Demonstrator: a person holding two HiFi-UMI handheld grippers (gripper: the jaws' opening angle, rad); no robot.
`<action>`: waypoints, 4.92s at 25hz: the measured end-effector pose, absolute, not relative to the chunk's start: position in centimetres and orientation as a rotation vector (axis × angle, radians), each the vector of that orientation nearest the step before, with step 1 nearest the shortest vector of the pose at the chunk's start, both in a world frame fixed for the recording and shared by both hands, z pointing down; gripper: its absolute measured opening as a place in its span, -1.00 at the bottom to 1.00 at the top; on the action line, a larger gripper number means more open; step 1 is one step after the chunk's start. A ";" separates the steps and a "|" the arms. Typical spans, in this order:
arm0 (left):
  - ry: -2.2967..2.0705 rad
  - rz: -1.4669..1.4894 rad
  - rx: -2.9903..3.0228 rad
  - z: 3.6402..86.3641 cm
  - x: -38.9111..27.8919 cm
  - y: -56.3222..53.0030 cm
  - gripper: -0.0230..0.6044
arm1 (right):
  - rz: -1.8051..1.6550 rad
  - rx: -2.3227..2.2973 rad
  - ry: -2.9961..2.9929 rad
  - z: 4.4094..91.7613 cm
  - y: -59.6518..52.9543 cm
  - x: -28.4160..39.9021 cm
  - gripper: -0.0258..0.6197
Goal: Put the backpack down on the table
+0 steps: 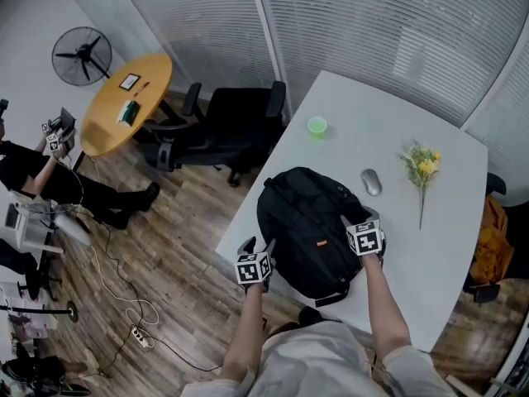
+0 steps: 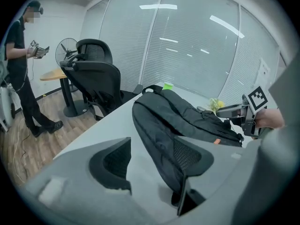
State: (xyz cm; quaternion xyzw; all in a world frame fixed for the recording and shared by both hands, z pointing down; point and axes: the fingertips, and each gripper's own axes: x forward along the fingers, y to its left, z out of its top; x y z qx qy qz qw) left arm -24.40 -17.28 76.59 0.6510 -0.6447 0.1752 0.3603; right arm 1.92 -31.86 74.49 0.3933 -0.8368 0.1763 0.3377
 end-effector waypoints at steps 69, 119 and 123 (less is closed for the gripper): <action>-1.460 0.269 2.100 67.7 -16.2 -14.8 -0.92 | 0.829 1.196 -2.416 68.7 -17.4 1.5 -0.92; -1.396 0.405 2.146 67.6 -14.6 -13.7 -0.92 | 0.866 1.296 -2.340 68.5 -15.3 6.6 -0.92; -1.381 0.423 2.154 67.6 -14.4 -13.4 -0.92 | 0.861 1.289 -2.350 68.1 -14.8 6.5 -0.92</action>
